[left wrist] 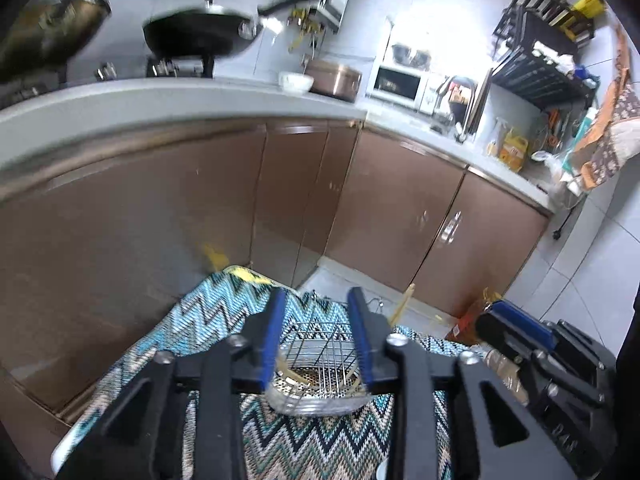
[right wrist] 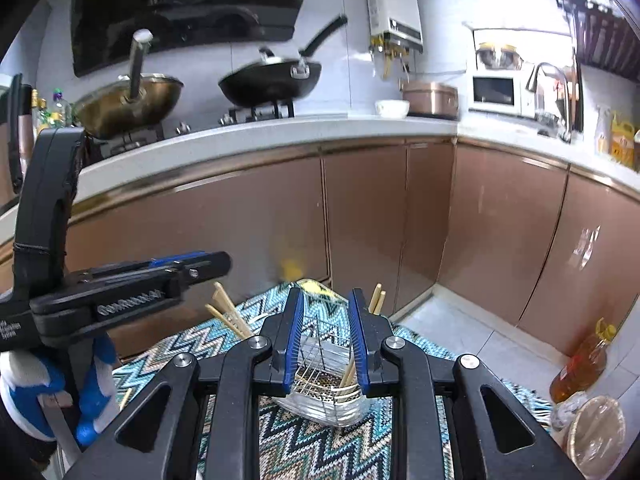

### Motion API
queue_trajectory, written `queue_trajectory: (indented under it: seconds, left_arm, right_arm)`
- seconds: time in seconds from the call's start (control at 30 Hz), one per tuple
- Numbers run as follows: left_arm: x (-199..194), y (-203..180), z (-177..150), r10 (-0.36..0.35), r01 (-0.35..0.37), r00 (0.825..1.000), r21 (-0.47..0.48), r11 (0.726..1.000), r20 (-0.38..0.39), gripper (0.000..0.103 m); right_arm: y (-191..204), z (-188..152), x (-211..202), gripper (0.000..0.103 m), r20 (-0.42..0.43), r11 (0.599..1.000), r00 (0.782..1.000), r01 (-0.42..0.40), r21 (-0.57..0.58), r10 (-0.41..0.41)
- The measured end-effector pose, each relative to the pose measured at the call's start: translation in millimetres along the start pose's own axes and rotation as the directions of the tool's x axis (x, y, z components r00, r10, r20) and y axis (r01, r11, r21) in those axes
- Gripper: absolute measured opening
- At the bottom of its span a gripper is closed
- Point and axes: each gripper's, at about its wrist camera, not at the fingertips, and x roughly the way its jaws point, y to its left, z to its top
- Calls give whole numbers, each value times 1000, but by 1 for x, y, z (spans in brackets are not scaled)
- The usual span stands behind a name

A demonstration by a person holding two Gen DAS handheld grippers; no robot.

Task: Organize utensils
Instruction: 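Open both grippers to drop the chopsticks into the cup and withdraw, then lower the right gripper to a white spoon while the left gripper approaches a chopstick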

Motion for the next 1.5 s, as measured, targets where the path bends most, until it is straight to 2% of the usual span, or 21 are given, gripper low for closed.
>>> queue_trajectory:
  seconds: [0.07, 0.3, 0.43, 0.57, 0.7, 0.83, 1.0, 1.27, 1.5]
  left_arm:
    - [-25, 2, 2, 9, -9, 1000, 11, 1000, 21, 44]
    - [-126, 30, -2, 35, -37, 995, 17, 999, 96, 46]
    - [-182, 55, -12, 55, -57, 985, 7, 998, 163, 50]
    - [-225, 74, -29, 61, -65, 972, 9, 998, 229, 50]
    - [-252, 86, -47, 56, -64, 971, 26, 998, 231, 50]
    - [-260, 90, -60, 56, -70, 981, 72, 995, 184, 50]
    - [-263, 102, -75, 55, -66, 987, 66, 996, 152, 50]
    - [-236, 128, -90, 42, -43, 996, 2, 999, 73, 50]
    - [-205, 142, -107, 68, -68, 998, -20, 997, 5, 50]
  right_arm:
    - [5, 3, -27, 24, 24, 1000, 1000, 1, -7, 0]
    - [20, 4, -106, 26, 77, 1000, 997, 12, -13, -11]
    - [32, -5, -149, 31, 99, 1000, 995, 17, -11, -15]
    - [40, -19, -182, 33, 108, 1000, 994, 21, 6, -22]
    - [41, -31, -204, 33, 114, 999, 993, 17, 40, -22]
    - [45, -39, -214, 33, 110, 998, 994, 17, 62, -23]
    - [51, -48, -212, 34, 89, 997, 996, 20, 69, -26]
    - [46, -68, -195, 34, 34, 995, 999, 35, 95, -38]
    - [25, -85, -176, 34, -18, 989, 998, 57, 134, -55]
